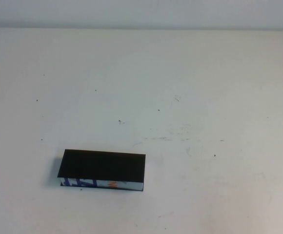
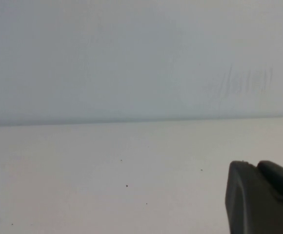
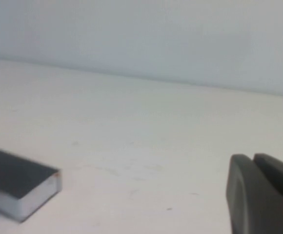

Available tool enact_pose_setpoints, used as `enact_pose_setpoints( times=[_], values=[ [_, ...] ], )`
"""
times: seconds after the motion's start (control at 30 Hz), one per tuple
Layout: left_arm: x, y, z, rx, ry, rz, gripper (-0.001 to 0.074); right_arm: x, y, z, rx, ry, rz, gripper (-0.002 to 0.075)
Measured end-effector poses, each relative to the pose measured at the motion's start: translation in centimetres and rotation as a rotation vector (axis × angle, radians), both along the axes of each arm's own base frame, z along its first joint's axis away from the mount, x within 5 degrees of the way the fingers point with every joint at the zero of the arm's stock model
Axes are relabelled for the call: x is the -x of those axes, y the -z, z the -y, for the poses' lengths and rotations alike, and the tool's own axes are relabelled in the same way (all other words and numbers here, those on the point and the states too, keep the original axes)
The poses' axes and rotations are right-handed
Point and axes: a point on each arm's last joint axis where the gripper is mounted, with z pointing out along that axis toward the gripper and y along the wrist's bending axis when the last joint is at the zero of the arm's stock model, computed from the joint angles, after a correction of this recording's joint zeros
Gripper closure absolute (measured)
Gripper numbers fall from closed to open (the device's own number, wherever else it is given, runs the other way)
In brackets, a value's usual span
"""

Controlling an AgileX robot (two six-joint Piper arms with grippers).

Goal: Return glasses to glasses case

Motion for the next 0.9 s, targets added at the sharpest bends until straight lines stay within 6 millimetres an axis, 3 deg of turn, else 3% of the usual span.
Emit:
enact_pose_setpoints(
  times=[0.17, 0.27, 0.73, 0.9],
  values=[
    [0.0, 0.0, -0.1, 0.002, -0.006, 0.001, 0.0734, -0.9, 1.3, 1.4, -0.062, 0.307, 0.038, 0.0739],
    [0.0, 0.0, -0.1, 0.002, -0.006, 0.001, 0.0734, -1.0, 1.6, 1.8, -0.099, 0.377, 0.03, 0.0739],
    [0.0, 0.0, -0.2, 0.006, -0.023, 0.0, 0.0734, -1.0, 1.8, 1.8, -0.112, 0.386, 0.0, 0.0739],
    [0.0, 0.0, -0.3, 0.006, -0.029, 0.0, 0.0734, -0.9, 2.7, 1.6, -0.093, 0.373, -0.106, 0.0739]
  ],
)
